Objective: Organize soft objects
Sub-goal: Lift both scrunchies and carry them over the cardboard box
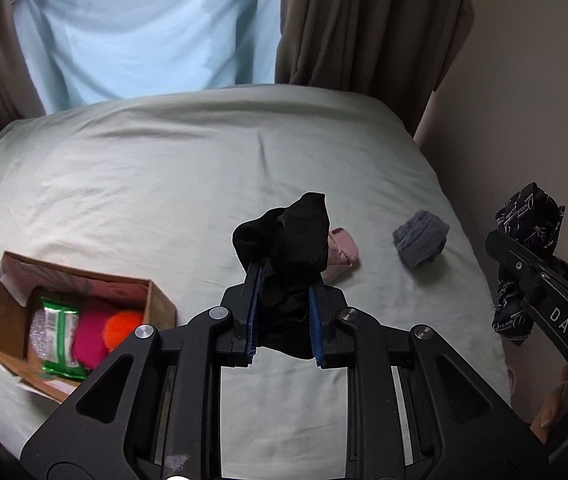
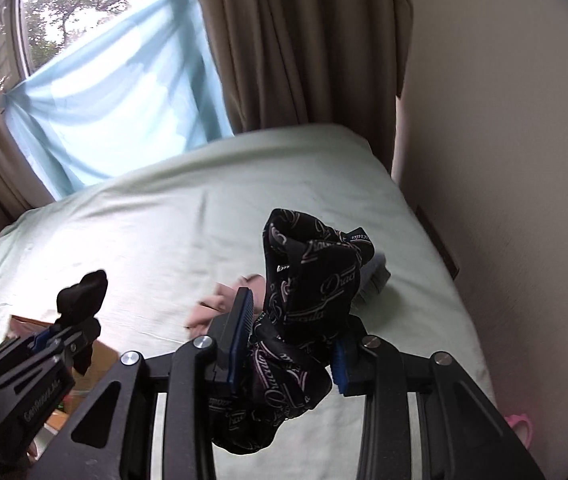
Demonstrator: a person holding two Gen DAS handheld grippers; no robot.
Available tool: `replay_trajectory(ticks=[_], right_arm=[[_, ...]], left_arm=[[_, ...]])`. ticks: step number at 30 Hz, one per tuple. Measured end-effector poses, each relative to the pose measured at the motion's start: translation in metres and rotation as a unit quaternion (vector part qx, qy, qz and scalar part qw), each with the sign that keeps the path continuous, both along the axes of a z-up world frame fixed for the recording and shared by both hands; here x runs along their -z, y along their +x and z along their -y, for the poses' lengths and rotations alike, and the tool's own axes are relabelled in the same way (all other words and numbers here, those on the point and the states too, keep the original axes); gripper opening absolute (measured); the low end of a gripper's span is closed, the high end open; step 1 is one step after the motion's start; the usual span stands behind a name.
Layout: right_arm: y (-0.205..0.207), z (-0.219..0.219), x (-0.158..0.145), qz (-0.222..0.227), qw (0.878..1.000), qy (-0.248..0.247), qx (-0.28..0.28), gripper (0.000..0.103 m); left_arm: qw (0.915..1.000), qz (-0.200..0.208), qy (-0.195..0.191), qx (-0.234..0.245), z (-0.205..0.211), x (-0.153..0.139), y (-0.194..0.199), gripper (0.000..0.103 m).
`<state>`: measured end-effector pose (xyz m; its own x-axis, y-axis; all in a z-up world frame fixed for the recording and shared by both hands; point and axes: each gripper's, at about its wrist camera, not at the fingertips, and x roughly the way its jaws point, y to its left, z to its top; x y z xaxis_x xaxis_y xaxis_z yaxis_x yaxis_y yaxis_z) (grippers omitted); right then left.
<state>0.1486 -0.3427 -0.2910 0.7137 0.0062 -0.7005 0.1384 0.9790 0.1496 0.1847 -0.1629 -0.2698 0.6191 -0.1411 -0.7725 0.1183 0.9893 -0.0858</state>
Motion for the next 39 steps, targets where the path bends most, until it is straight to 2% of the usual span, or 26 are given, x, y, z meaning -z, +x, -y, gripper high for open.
replay_trajectory(ticks=[3,9,12,17,25,30,35,39], right_arm=[[-0.013,-0.018,-0.032,0.009,1.000,0.000,-0.011,0.031],[-0.037,-0.070,-0.092,0.018,0.999,-0.009,-0.041,0.031],[-0.048,-0.105,-0.118,0.023,0.998,-0.011,-0.059,0.031],[-0.061,-0.163,-0.141,0.031,0.997,0.002,-0.075,0.032],[-0.052,-0.253,-0.135,0.011,0.994,0.027,-0.107,0.032],[-0.041,-0.293,-0.125,-0.009,0.993,0.038,-0.110,0.031],[-0.030,-0.337,-0.108,-0.048,0.989,0.056,-0.125,0.031],[-0.013,-0.365,-0.087,-0.088,0.984,0.060,-0.142,0.031]], left_arm=[[0.9998,-0.004,-0.012,-0.013,-0.024,-0.032,-0.009,0.018],[0.9996,0.012,-0.019,-0.017,-0.080,-0.087,-0.030,0.018],[0.9997,0.015,-0.010,-0.018,-0.113,-0.105,-0.039,0.018],[0.9991,0.006,-0.011,-0.039,-0.184,-0.118,-0.051,0.018],[0.9976,-0.006,-0.009,-0.068,-0.290,-0.112,-0.058,0.018],[0.9976,-0.022,0.004,-0.065,-0.339,-0.098,-0.057,0.018],[0.9965,-0.054,0.011,-0.064,-0.371,-0.072,-0.045,0.018],[0.9950,-0.082,0.001,-0.058,-0.386,-0.045,-0.036,0.018]])
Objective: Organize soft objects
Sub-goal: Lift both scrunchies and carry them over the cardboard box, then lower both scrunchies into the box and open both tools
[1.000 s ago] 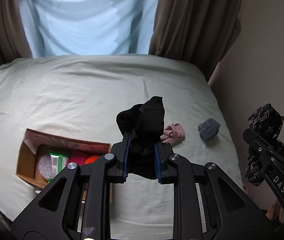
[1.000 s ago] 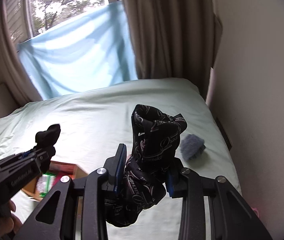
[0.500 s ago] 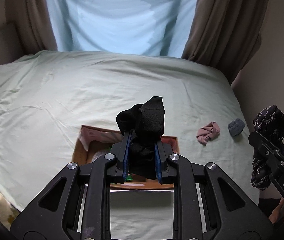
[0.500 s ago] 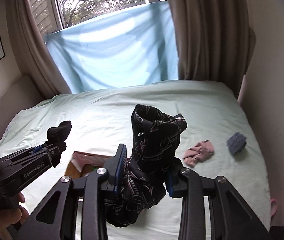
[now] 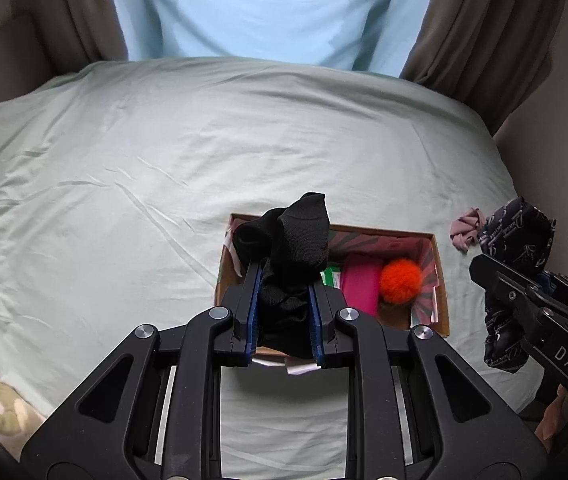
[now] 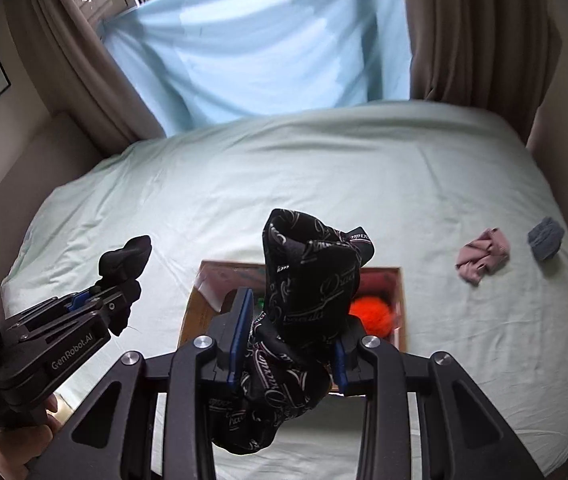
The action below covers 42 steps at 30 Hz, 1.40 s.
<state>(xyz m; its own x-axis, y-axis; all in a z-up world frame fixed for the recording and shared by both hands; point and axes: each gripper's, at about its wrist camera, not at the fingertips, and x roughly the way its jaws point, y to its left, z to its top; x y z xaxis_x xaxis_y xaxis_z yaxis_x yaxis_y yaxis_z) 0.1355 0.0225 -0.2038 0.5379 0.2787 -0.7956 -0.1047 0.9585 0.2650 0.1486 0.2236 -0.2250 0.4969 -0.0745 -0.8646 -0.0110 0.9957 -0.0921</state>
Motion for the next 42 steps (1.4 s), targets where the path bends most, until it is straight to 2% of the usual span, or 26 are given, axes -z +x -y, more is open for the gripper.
replay_trajectory(ticks=[6,11,16,21,25,30,31,32,33,34,35,37,42], right_arm=[[0.031,-0.023,0.033,-0.051,0.998,-0.004,-0.034,0.031],[0.061,-0.030,0.067,-0.102,0.994,0.013,-0.041,0.031],[0.086,-0.035,0.102,-0.161,0.985,0.027,-0.052,0.031],[0.106,-0.030,0.137,-0.218,0.974,0.048,-0.038,0.032],[0.120,-0.024,0.162,-0.257,0.964,0.062,-0.032,0.032],[0.128,-0.023,0.174,-0.282,0.956,0.067,-0.036,0.032],[0.129,-0.024,0.176,-0.288,0.955,0.065,-0.036,0.032],[0.130,-0.024,0.178,-0.293,0.953,0.063,-0.036,0.038],[0.131,-0.024,0.181,-0.298,0.952,0.065,-0.037,0.044],[0.132,-0.023,0.183,-0.301,0.951,0.065,-0.035,0.057],[0.133,-0.024,0.184,-0.303,0.950,0.063,-0.032,0.075],[0.133,-0.024,0.185,-0.301,0.952,0.052,-0.033,0.100],[0.129,-0.023,0.175,-0.281,0.958,0.024,-0.043,0.102]], left_arm=[[0.9986,-0.052,0.007,0.001,-0.006,0.048,0.019,0.018],[0.9951,-0.097,0.015,0.014,-0.003,0.080,0.041,0.018],[0.9892,-0.146,0.009,0.016,0.001,0.116,0.071,0.018],[0.9827,-0.183,0.009,0.025,0.007,0.150,0.093,0.018],[0.9777,-0.208,0.007,0.027,0.012,0.169,0.100,0.018],[0.9745,-0.220,0.014,0.044,0.018,0.178,0.102,0.019],[0.9745,-0.217,0.014,0.054,0.021,0.178,0.102,0.028],[0.9742,-0.216,0.011,0.066,0.026,0.176,0.101,0.039],[0.9737,-0.215,0.016,0.073,0.029,0.176,0.100,0.072],[0.9736,-0.214,0.025,0.077,0.033,0.175,0.099,0.103],[0.9737,-0.210,0.034,0.082,0.036,0.175,0.098,0.103],[0.9706,-0.218,0.041,0.093,0.040,0.177,0.096,0.103],[0.9692,-0.220,0.046,0.102,0.046,0.174,0.090,0.103]])
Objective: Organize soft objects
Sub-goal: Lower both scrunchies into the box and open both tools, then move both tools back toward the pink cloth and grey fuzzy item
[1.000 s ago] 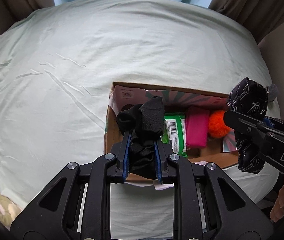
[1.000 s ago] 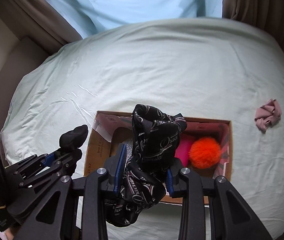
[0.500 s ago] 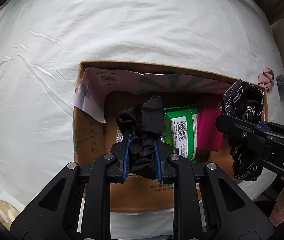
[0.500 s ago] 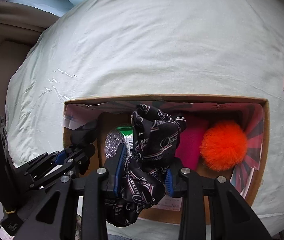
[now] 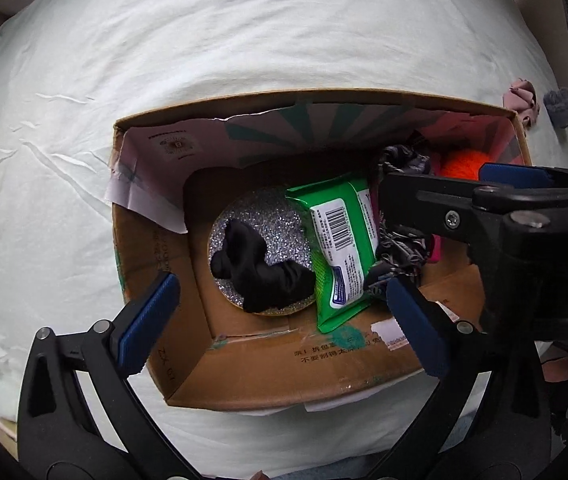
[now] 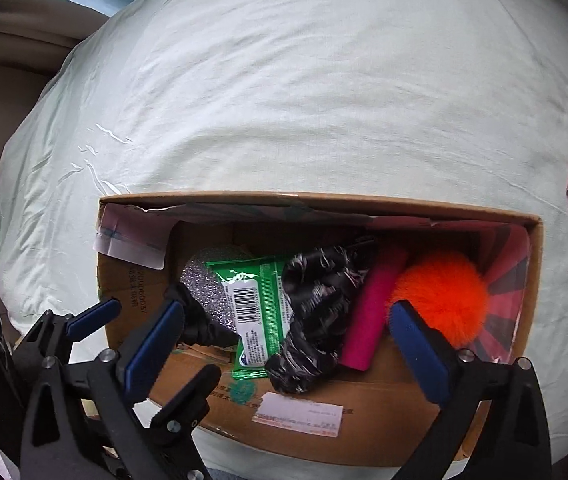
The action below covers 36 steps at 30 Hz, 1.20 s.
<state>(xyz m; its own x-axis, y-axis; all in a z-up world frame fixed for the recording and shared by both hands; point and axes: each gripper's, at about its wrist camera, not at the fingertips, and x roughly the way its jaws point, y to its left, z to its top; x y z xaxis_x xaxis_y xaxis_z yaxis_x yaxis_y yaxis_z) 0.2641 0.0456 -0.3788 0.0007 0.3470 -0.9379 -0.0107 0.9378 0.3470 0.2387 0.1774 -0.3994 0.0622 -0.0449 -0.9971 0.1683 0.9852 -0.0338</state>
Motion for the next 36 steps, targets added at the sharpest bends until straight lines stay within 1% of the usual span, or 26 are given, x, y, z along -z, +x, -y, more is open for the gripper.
replay_trajectory(ticks=[10,17,20,24,30,33,36], right_arm=[[-0.013,0.004,-0.017,0.021,1.000,-0.004,0.012,0.102],[-0.026,0.001,-0.036,0.049,0.999,-0.005,0.010,0.102],[-0.033,0.001,-0.045,0.053,0.999,-0.004,0.009,0.102],[-0.046,0.001,-0.062,0.074,0.997,-0.007,0.014,0.102],[-0.069,-0.002,-0.089,0.107,0.994,-0.034,0.007,0.102],[-0.083,-0.001,-0.107,0.124,0.992,-0.031,0.014,0.102],[-0.097,0.000,-0.129,0.149,0.988,-0.045,0.022,0.102]], left_arm=[[0.9997,0.020,-0.003,-0.011,-0.006,-0.025,-0.007,0.103],[0.9992,0.038,-0.001,-0.010,-0.008,-0.039,-0.024,0.103],[0.9987,0.048,-0.007,-0.012,-0.009,-0.049,-0.031,0.103],[0.9978,0.064,-0.009,-0.014,-0.014,-0.066,-0.041,0.103],[0.9954,0.091,-0.016,-0.023,-0.023,-0.093,-0.064,0.103],[0.9939,0.105,-0.021,-0.028,-0.029,-0.108,-0.075,0.103],[0.9913,0.126,-0.026,-0.029,-0.032,-0.129,-0.087,0.103]])
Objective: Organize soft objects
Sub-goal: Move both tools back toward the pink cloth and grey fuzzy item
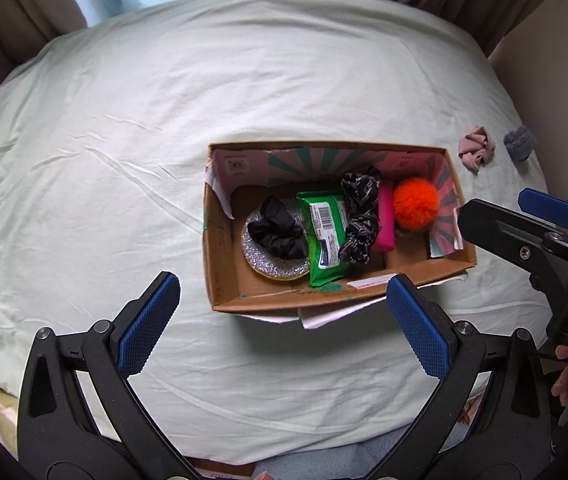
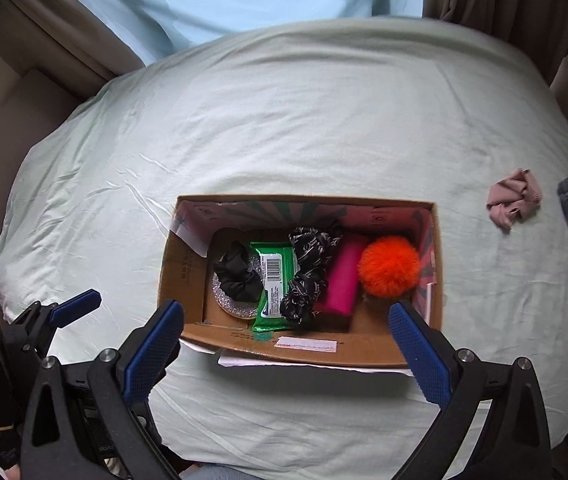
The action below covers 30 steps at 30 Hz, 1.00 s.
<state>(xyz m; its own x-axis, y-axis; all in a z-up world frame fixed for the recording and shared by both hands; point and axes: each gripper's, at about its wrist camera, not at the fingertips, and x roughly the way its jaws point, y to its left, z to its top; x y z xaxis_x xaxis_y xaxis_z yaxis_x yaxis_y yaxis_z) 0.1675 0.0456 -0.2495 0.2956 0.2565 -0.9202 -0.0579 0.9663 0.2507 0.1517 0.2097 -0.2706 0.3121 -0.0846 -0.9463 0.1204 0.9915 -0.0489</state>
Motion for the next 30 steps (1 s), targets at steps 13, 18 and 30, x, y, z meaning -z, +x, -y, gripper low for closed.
replay_trajectory(ticks=[13,18,30], right_arm=[[-0.071,0.028,-0.115,0.148,0.987,-0.041,0.048,0.102],[-0.105,0.051,-0.146,0.197,0.976,-0.063,0.073,0.102],[-0.155,0.120,-0.167,0.274,0.952,-0.088,0.103,0.102]], left_arm=[[0.9913,0.130,-0.008,-0.019,-0.005,-0.113,-0.049,0.103],[0.9821,0.187,0.013,-0.013,0.011,-0.148,-0.079,0.103],[0.9712,0.238,-0.005,-0.005,0.088,-0.173,-0.105,0.103]])
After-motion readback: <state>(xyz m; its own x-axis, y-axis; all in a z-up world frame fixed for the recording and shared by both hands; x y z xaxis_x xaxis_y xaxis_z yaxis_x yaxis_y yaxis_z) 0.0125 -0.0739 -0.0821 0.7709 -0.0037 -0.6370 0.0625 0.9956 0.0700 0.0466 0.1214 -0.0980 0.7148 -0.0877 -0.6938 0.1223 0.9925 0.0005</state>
